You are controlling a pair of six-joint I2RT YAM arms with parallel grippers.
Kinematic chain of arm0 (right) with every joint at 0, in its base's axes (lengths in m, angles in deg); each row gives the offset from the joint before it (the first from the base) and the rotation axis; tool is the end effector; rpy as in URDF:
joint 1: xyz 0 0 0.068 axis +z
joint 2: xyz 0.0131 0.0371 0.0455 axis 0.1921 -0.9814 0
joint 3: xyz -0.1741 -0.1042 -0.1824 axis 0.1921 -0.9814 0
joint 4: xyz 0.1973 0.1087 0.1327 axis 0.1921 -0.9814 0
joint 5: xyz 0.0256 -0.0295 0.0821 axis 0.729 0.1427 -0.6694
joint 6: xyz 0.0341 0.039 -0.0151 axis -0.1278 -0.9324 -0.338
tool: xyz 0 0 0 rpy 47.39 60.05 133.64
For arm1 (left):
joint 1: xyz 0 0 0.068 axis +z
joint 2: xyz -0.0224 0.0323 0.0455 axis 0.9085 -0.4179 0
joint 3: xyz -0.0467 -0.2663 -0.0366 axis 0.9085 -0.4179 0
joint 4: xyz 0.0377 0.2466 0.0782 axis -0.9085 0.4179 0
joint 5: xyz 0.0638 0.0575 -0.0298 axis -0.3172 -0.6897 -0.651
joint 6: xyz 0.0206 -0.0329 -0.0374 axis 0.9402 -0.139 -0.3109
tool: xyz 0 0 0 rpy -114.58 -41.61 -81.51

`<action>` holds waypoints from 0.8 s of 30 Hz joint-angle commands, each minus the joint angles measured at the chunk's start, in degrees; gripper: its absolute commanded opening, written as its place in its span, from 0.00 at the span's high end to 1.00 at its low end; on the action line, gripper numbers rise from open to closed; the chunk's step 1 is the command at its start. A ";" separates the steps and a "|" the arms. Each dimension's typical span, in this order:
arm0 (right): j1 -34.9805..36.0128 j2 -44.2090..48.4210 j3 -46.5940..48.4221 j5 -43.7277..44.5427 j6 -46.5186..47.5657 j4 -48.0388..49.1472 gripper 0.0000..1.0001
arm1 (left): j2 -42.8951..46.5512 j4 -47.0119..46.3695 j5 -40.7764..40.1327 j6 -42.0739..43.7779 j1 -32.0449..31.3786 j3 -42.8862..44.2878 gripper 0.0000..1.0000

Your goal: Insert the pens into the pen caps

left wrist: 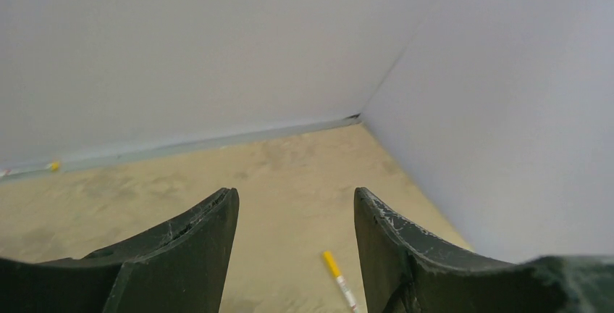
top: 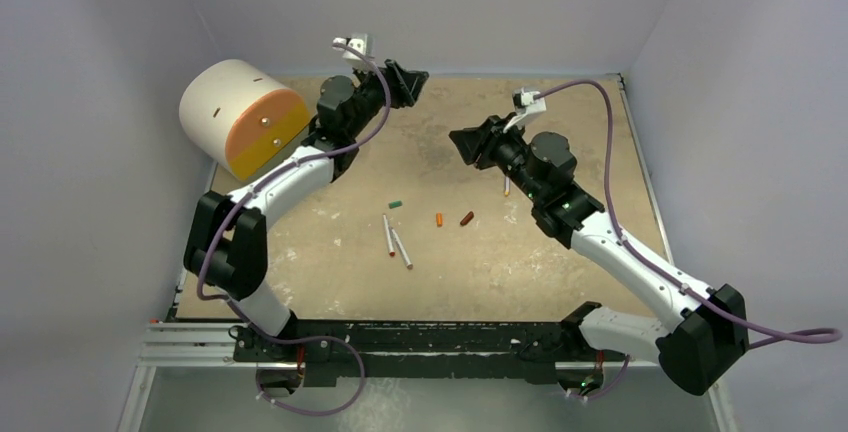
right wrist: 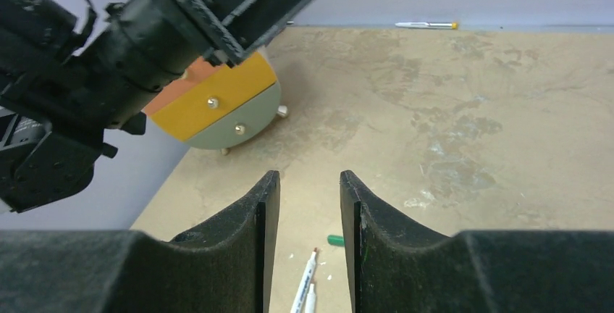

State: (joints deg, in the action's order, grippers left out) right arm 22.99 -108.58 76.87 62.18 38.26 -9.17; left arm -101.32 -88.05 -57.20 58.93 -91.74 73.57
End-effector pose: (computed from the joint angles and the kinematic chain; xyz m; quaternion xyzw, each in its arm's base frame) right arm 0.2225 0.1510 0.3662 -0.0320 0.6612 0.3978 0.6352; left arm 0.3478 -0.1791 0.3553 0.0458 0.6358 -0.3979 0.6598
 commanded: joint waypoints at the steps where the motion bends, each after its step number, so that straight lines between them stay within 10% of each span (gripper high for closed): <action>1: -0.35 1.25 1.14 4.40 2.34 -0.75 0.61 | -2.19 5.95 -0.90 3.96 0.93 1.77 0.41; 24: -0.59 -9.99 0.99 11.72 0.16 -19.92 0.44 | -2.28 10.74 -14.08 0.57 -1.07 -6.45 0.42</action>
State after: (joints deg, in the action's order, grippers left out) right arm 22.59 -117.56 77.76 71.60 39.35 -25.89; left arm -104.94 -77.34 -66.79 61.40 -92.48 67.67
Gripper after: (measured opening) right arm 0.565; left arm 0.585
